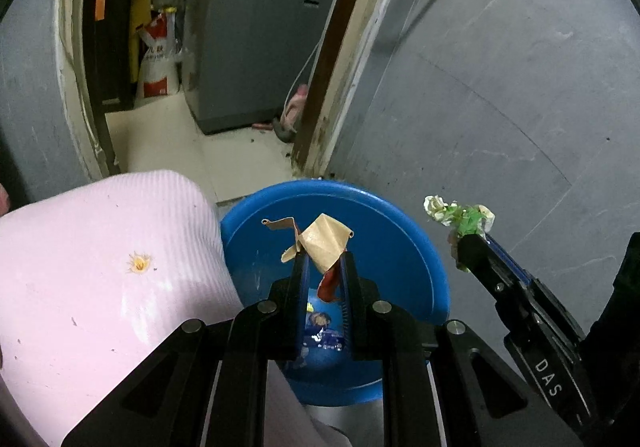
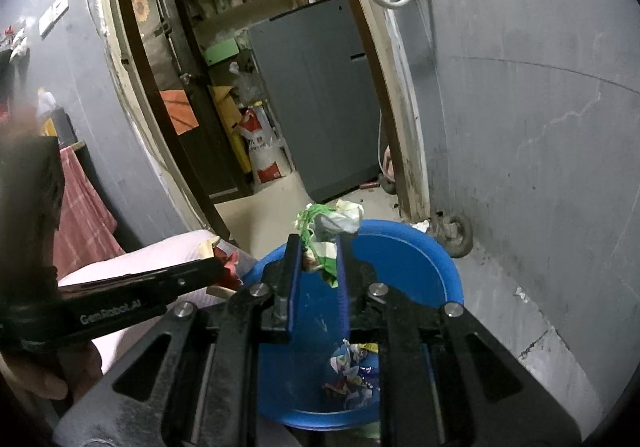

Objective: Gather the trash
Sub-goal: 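Carry both items over the bucket and open both grippers to drop them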

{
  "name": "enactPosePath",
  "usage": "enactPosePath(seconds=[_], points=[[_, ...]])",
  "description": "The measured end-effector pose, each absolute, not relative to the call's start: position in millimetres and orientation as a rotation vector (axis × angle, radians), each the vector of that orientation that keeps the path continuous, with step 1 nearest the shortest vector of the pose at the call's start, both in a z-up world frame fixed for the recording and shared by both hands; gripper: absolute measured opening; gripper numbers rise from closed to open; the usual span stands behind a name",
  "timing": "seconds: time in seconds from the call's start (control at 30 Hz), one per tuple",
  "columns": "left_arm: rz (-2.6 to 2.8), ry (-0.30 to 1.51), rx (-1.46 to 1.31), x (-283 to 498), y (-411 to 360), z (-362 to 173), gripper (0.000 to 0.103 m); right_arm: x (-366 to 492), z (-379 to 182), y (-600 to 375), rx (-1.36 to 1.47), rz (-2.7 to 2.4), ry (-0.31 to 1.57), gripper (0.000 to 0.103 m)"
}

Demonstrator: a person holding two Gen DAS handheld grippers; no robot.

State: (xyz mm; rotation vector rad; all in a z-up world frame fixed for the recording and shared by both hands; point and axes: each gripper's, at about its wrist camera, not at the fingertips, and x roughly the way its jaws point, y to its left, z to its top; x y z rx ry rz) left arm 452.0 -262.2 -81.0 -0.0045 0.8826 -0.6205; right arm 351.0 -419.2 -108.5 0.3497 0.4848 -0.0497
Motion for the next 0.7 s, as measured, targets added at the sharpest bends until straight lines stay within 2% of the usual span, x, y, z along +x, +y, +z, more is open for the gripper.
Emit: enactPosePath(seconds=[0.17, 0.27, 0.4, 0.5, 0.57, 0.63, 0.7], points=[[-0.607, 0.907, 0.018, 454.5, -263.1, -87.3, 0.013, 354.3, -112.2, -417.5, 0.347, -0.051, 0.51, 0.019], [-0.604, 0.915, 0.012, 454.2, -261.3, -89.3, 0.015, 354.2, -111.4, -416.9, 0.348, -0.052, 0.511, 0.026], [-0.593, 0.925, 0.006, 453.4, -258.2, -89.5, 0.023, 353.8, -111.2, -418.1, 0.349, -0.058, 0.501, 0.034], [-0.575, 0.907, -0.007, 452.2, -251.7, -86.0, 0.023, 353.4, -110.6, -418.0, 0.351, -0.061, 0.494, 0.038], [-0.563, 0.892, -0.024, 452.0, -245.9, -82.2, 0.027, 351.6, -108.9, -417.9, 0.347, -0.062, 0.486, 0.042], [-0.554, 0.874, -0.044, 451.1, -239.8, -77.1, 0.037, 349.5, -105.6, -416.9, 0.344, -0.062, 0.471, 0.049], [-0.542, 0.849, -0.061, 449.9, -231.2, -71.0, 0.041, 346.7, -102.2, -416.2, 0.34, -0.061, 0.458, 0.055]])
